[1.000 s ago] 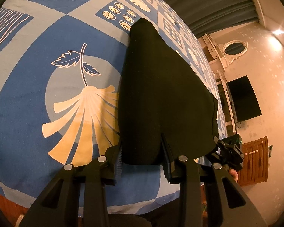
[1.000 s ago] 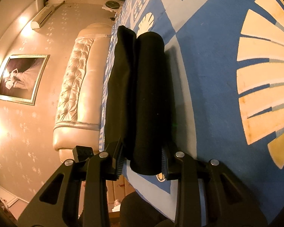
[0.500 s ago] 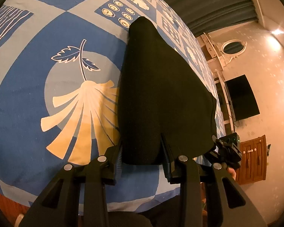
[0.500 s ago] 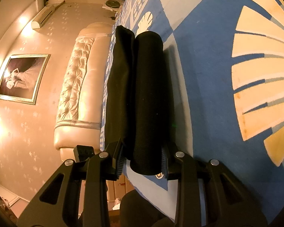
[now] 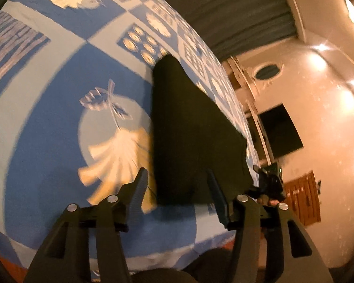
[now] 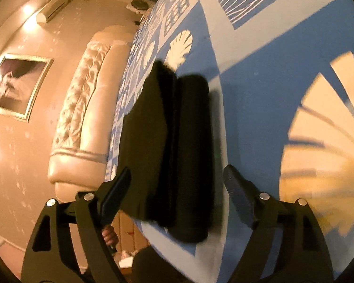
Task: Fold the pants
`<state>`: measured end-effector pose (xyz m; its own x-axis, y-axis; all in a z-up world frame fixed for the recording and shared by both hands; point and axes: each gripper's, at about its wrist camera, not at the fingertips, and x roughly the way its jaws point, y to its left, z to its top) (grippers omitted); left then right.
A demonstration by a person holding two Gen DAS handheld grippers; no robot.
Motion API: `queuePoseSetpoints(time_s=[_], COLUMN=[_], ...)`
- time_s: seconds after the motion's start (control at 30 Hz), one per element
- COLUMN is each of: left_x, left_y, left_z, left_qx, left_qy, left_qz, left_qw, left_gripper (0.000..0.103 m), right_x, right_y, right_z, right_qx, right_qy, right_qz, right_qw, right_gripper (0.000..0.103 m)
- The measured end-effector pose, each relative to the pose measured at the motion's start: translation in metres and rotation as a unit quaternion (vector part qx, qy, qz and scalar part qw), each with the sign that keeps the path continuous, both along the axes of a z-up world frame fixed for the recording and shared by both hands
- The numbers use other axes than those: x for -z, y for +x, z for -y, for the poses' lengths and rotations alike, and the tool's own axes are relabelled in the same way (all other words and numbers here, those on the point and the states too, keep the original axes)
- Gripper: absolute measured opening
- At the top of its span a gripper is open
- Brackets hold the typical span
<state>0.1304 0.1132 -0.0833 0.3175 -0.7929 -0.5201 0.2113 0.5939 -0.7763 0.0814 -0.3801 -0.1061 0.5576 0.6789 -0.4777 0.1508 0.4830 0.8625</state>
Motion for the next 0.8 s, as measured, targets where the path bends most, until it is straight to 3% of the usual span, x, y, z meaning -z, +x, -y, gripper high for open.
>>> queuePoseSetpoints(time_s=[0.23,0.4,0.43,0.5,0.57,0.67,0.8], left_x=[0.009,0.021,0.022,0.021,0.02,0.02,0.018], left_y=[0.057,0.085,0.091,0.096,0.101,0.105,0.109], left_z=[0.018,0.031,0.035,0.04,0.047,0.056,0.062], left_qx=[0.013,0.019,0.022,0.029,0.046,0.066,0.08], left_qy=[0.033,0.014,0.011,0.006,0.004,0.015,0.025], left_qz=[-0.004,-0.021,-0.024,-0.023,-0.019,-0.021,-0.013], left_qw=[0.9994,0.9995,0.9994,0.9993,0.9988,0.9975,0.9964], left_gripper=[0.056,0.057,0.063,0.069,0.074,0.081,0.082], right_x=[0.006,0.008,0.009,0.01,0.016,0.022,0.023], right_y=[0.047,0.064,0.066,0.069,0.071,0.071,0.072], right_z=[0.001,0.004,0.005,0.006,0.008,0.014,0.015], right_qx=[0.016,0.017,0.015,0.007,-0.009,-0.018,-0.025], right_qy=[0.02,0.036,0.038,0.024,0.008,0.021,0.024], right_qz=[0.005,0.008,0.01,0.005,-0.005,-0.006,-0.001], right_qw=[1.0,0.999,0.999,1.0,1.0,1.0,0.999], right_gripper=[0.083,0.083,0.082,0.072,0.048,0.038,0.035])
